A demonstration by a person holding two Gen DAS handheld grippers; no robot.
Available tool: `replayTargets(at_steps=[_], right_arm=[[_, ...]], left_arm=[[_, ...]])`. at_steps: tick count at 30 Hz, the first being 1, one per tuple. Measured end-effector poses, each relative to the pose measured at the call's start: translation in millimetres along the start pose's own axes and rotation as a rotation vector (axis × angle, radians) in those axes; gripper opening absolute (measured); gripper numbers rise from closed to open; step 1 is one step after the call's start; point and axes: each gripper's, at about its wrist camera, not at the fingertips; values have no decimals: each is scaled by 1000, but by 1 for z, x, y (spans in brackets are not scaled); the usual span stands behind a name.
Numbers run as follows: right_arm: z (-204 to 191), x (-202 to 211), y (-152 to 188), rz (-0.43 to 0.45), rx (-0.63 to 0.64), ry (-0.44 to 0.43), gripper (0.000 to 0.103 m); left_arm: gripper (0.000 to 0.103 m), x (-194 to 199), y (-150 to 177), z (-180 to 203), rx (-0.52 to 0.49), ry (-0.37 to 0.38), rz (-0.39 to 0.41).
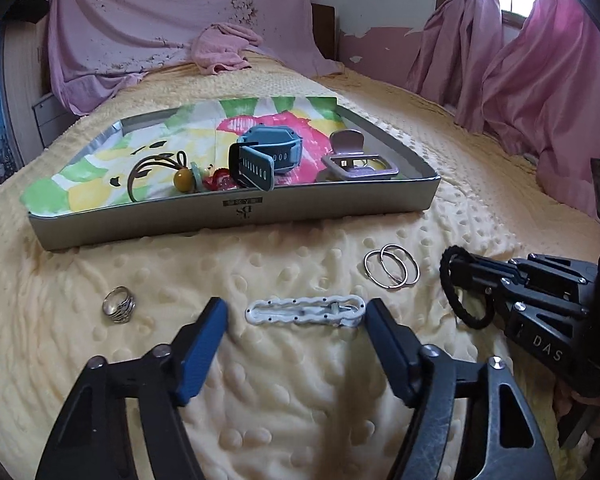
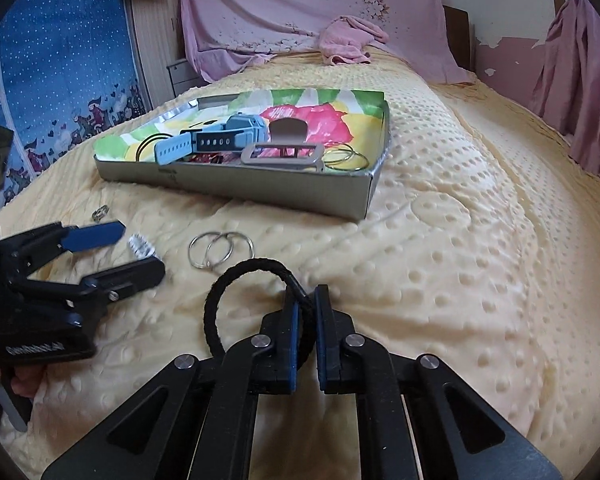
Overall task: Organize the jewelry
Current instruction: 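Carry black hair tie into the tray with right tool while left tool carries silver clip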
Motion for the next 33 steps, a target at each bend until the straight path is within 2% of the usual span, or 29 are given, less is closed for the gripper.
replayTargets(at_steps=[2, 9, 14, 20, 23, 26, 28, 33], right_arm=[[1, -3, -2, 0, 1, -7, 7], [2, -5, -7, 12, -6, -39, 7], [1, 6, -19, 61, 6, -50, 7], [2, 12, -62, 151, 9, -58, 7], [1, 5, -88, 184, 15, -68, 7], [0, -6, -106, 186, 10, -88, 7], [3, -10, -112, 184, 14, -83, 7], [7, -12, -98, 166, 0, -87, 7]], left_arm=[[58, -1, -1, -1, 3, 11, 2], [57, -1, -6, 2, -15, 15, 13], [57, 13, -20, -4, 21, 43, 83], [57, 24, -49, -23, 89, 53, 170], [34, 20, -65, -36, 128, 51, 178], [34, 9, -78, -55, 207, 103, 153], [34, 5, -81, -64, 233, 106, 148], [34, 3, -70, -70, 222, 135, 143]])
Point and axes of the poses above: each gripper's, at about its wrist camera, not at the fingertips, and x roughly against the way its jaws point, z to its right, y to its underside, and after that the axes turned 9 degrees about -y, right-handed
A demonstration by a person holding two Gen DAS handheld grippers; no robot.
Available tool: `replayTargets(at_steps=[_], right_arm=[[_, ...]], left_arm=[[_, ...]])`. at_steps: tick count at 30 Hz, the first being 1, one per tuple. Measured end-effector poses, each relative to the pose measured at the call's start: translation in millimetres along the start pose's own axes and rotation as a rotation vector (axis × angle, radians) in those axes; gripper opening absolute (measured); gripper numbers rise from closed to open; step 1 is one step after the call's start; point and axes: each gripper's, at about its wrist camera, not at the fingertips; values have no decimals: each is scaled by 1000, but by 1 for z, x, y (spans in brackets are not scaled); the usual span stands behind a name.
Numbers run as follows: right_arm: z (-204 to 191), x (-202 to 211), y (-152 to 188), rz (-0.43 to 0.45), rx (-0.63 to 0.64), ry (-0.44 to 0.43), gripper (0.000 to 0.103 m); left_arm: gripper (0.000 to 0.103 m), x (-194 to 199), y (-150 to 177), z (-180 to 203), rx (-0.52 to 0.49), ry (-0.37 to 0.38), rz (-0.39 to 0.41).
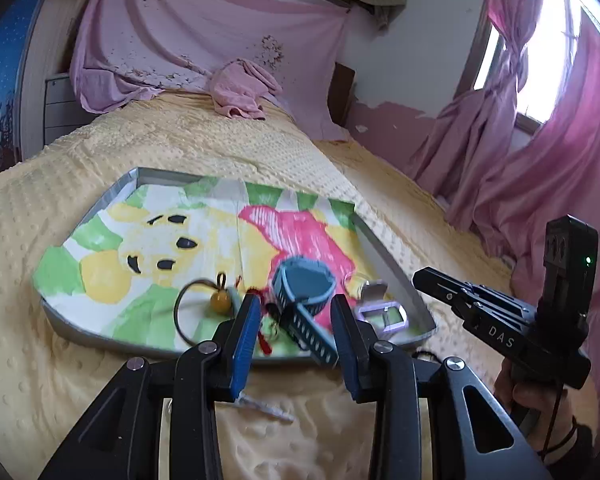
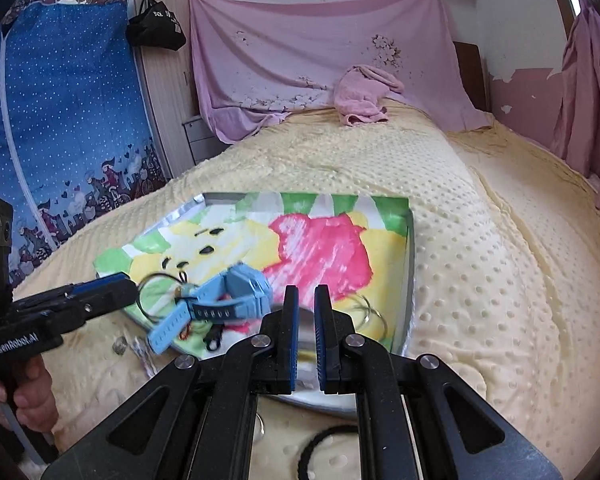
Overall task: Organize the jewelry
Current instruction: 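Carry black hair tie into the tray with right tool while left tool carries silver clip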
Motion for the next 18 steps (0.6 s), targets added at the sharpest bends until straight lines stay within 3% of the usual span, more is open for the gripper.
replayTargets(at_steps=[5, 7, 8, 9, 13, 18], right_arm=[[-1, 9, 23, -46, -2, -17, 7], [-1, 14, 31, -60, -8, -20, 8], [0, 16, 34, -75, -13, -20, 9], [0, 19, 39, -85, -15, -22, 11], [4, 23, 54, -124, -26, -13, 30], [9, 13, 71, -185, -48, -16, 30]], left_arm=[[37, 6, 20, 3, -20, -24, -17], [48, 10, 29, 4, -29, -40, -20], [64, 13, 35, 6, -30, -51, -23], [69, 15, 39, 7, -29, -55, -20], [69, 16, 50, 10, -21, -34, -51], [69, 5, 54, 8, 13, -19, -115]])
Point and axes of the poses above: each gripper's, at about its wrist camera, not at the fingertips, and x roughly against the way its jaws point, z to its right, y to its underside, and after that the axes turned 9 degrees about -y, right-handed
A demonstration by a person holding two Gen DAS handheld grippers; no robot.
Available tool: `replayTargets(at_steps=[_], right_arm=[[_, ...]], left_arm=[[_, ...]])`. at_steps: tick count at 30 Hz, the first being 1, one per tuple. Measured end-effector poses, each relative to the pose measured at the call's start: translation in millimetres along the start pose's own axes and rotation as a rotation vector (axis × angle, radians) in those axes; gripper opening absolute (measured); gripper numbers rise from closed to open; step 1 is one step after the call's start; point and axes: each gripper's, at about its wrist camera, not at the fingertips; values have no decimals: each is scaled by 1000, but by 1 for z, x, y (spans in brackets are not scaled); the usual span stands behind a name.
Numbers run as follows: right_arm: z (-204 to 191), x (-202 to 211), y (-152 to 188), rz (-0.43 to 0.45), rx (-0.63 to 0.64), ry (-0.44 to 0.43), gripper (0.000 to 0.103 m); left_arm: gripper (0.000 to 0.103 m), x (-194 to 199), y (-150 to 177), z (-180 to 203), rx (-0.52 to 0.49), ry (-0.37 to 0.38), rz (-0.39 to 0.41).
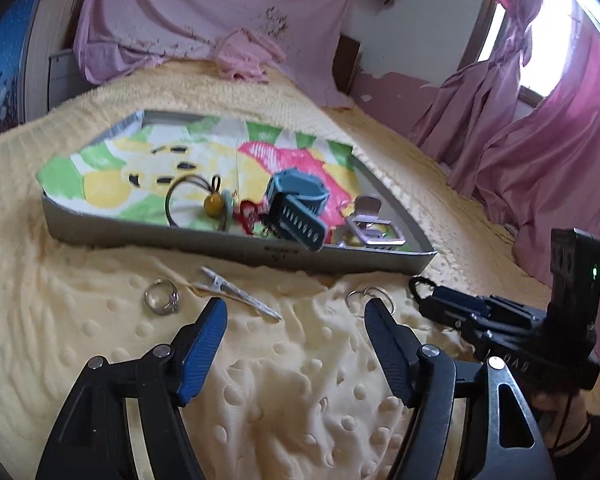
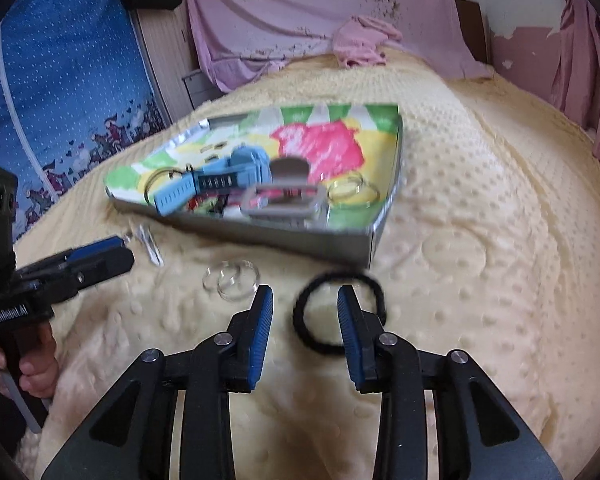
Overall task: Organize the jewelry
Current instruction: 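Carry black hair tie into the tray with right tool while left tool carries silver clip, then open both tools over the tray and withdraw toward the rings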
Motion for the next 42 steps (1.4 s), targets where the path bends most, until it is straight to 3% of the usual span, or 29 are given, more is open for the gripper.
replayTargets(at_steps=[4, 10, 12, 16, 19, 23, 28, 31, 37, 42], right_arm=[[0, -7, 2, -9, 5, 5, 30], [0, -15, 4, -17, 0, 15, 30], [-3, -16, 5, -19, 10, 13, 30], [-7, -13, 8, -19, -1, -63, 9], [-13, -7, 12, 6, 8, -96, 6], [-25, 12, 5, 78, 49, -101, 6], [-33, 26, -31, 156, 84, -117, 6], [-36, 12, -57, 150, 92, -141, 6], [-46, -28, -93, 91, 122, -117, 6], [-46, -56, -97, 12, 119, -77, 6]], left_arm=[[67, -14, -3, -7, 57, 6, -46], [33, -33, -7, -11, 109, -60, -100], [16, -36, -6, -14, 117, -76, -108], [4, -35, 1, -10, 98, -37, -126], [4, -28, 4, -3, 59, 8, -121], [4, -5, 1, 13, -12, 36, -55], [4, 14, -28, 15, -8, 28, 41], [4, 9, -51, 8, 11, -8, 73], [4, -38, -84, -21, 40, -67, -41], [4, -50, -84, -31, 56, -64, -83]])
Point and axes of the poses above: each gripper's, at about its wrist camera, not at the fingertips, and x roughly against the way its jaws point, z to its right, y to its underside, and after that the axes turned 9 degrees about -y, right-handed
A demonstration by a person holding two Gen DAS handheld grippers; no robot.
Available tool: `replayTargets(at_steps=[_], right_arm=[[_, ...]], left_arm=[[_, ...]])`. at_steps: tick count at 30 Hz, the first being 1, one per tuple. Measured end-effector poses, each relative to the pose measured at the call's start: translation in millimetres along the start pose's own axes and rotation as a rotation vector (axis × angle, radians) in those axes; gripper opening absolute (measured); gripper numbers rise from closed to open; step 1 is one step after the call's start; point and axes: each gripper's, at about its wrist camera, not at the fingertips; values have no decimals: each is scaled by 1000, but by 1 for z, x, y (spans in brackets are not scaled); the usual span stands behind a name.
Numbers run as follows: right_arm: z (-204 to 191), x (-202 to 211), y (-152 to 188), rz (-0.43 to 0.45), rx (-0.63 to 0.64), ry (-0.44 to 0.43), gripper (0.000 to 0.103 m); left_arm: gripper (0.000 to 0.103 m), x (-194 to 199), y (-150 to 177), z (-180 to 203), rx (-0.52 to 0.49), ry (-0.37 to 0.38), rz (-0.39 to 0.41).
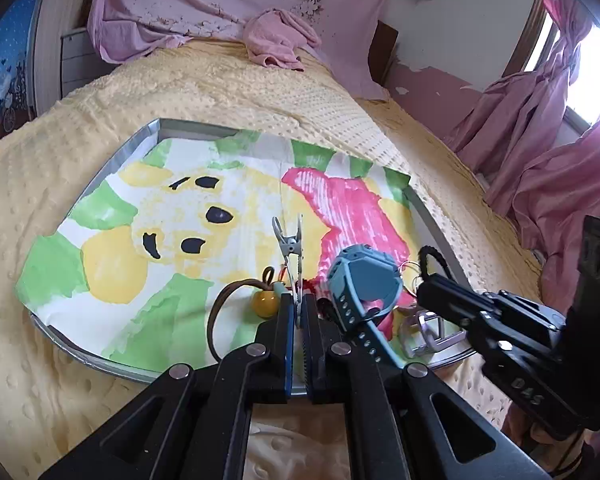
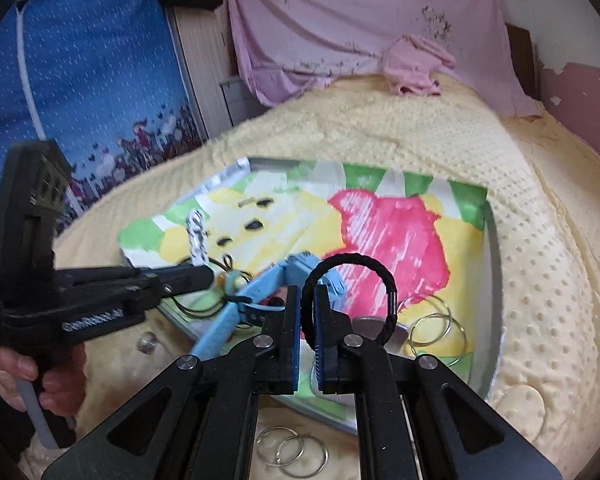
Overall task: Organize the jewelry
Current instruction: 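Open both tools over the tray and withdraw toward the rings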
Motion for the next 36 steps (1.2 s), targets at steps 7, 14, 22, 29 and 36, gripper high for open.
replayTargets(at_steps=[7, 14, 22, 29, 36], right_arm=[[0, 9, 4, 34, 14, 38, 42], [2, 45, 7, 152, -7, 69, 42], [-7, 106, 24, 332, -51, 87, 68], [-30, 156, 47, 393, -55, 72, 81], [-59, 205, 79, 426, -51, 92, 96]], left_arm=[[6, 0, 7, -5, 6, -3, -1], [7, 13, 12, -8, 22, -2, 31], [65, 61, 24, 4, 10, -9, 172], [89, 126, 53, 11, -2, -28, 347], [103, 186, 93, 15, -15, -77, 455]])
Point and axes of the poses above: each gripper's, at about its wrist camera, not at the fingertips, and x roughly against the way its jaws point, z to its right, y to its underside, and after that the axes turned 9 degrees about -y, right-handed
